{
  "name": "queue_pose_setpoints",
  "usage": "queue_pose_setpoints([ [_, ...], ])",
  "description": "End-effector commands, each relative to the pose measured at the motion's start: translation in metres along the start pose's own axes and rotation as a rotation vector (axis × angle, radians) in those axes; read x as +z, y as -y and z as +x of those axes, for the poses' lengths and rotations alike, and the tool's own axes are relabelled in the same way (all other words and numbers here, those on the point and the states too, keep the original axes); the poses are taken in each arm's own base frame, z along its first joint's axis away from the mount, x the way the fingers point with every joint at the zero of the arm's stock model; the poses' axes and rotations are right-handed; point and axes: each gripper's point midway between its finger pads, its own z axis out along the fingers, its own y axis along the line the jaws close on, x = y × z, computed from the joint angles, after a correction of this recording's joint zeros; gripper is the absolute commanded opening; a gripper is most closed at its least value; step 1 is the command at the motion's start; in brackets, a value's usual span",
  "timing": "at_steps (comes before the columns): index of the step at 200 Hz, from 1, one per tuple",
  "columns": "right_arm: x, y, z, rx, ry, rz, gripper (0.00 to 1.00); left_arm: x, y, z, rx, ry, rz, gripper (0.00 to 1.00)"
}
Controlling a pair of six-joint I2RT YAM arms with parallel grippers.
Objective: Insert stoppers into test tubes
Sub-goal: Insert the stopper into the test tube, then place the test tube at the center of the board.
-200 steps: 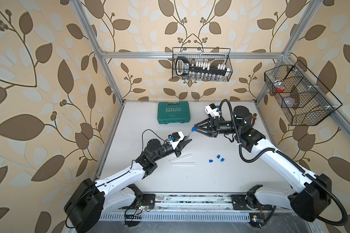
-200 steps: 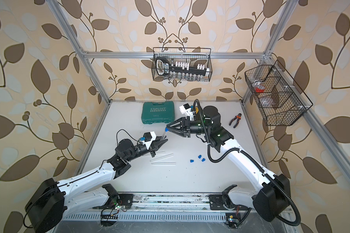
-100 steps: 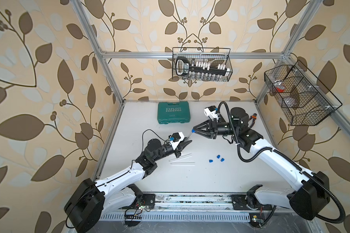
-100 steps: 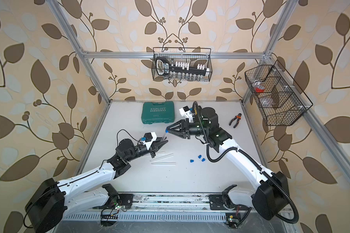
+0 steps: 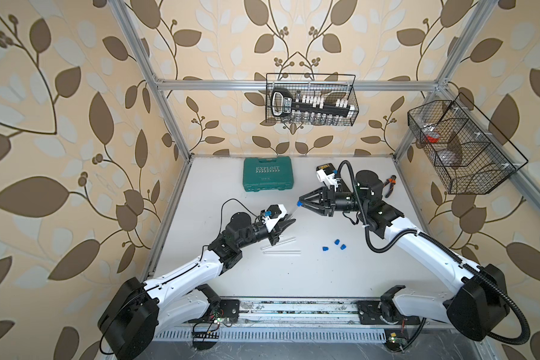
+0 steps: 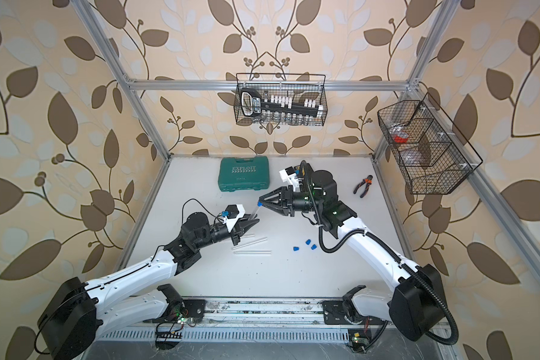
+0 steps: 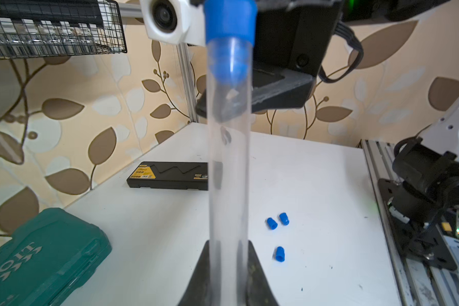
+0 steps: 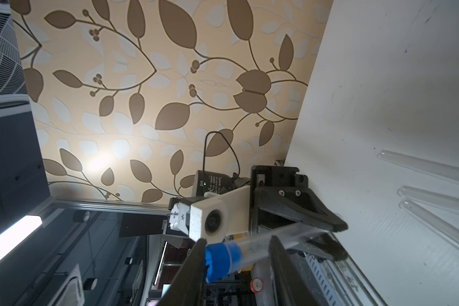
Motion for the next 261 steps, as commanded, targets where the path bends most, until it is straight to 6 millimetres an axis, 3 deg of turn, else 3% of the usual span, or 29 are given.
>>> queue_pose_setpoints([
  [1,-0.027,-0.049,-0.014,-0.112,0.108,-0.095,0.50,-0.005,-0.017,-0.008,0.124,-0.063,-0.087,0.00],
  [14,-0.042,-0.057,-0.019,-0.165,0.154,-0.091,0.57,-0.007,-0.023,0.013,0.137,-0.153,-0.117,0.00],
  [30,-0.060,-0.045,-0.028,-0.177,0.216,-0.030,0.60,-0.011,-0.028,0.033,0.130,-0.260,-0.123,0.00],
  [71,-0.118,0.040,-0.056,-0.136,0.387,0.348,0.59,-0.033,-0.067,0.062,0.096,-0.497,-0.234,0.00],
  [95,-0.136,0.063,-0.064,-0.142,0.439,0.438,0.58,-0.044,-0.089,0.078,0.104,-0.651,-0.280,0.00],
  [139,-0.145,0.079,-0.068,-0.174,0.454,0.507,0.58,-0.047,-0.108,0.103,0.093,-0.834,-0.191,0.00],
  [224,-0.140,0.094,-0.059,-0.115,0.420,0.493,0.58,-0.023,-0.093,0.147,-0.027,-1.100,0.210,0.00],
  [261,-0.133,0.093,-0.057,-0.103,0.379,0.453,0.58,-0.014,-0.117,0.179,-0.007,-1.211,0.177,0.00],
])
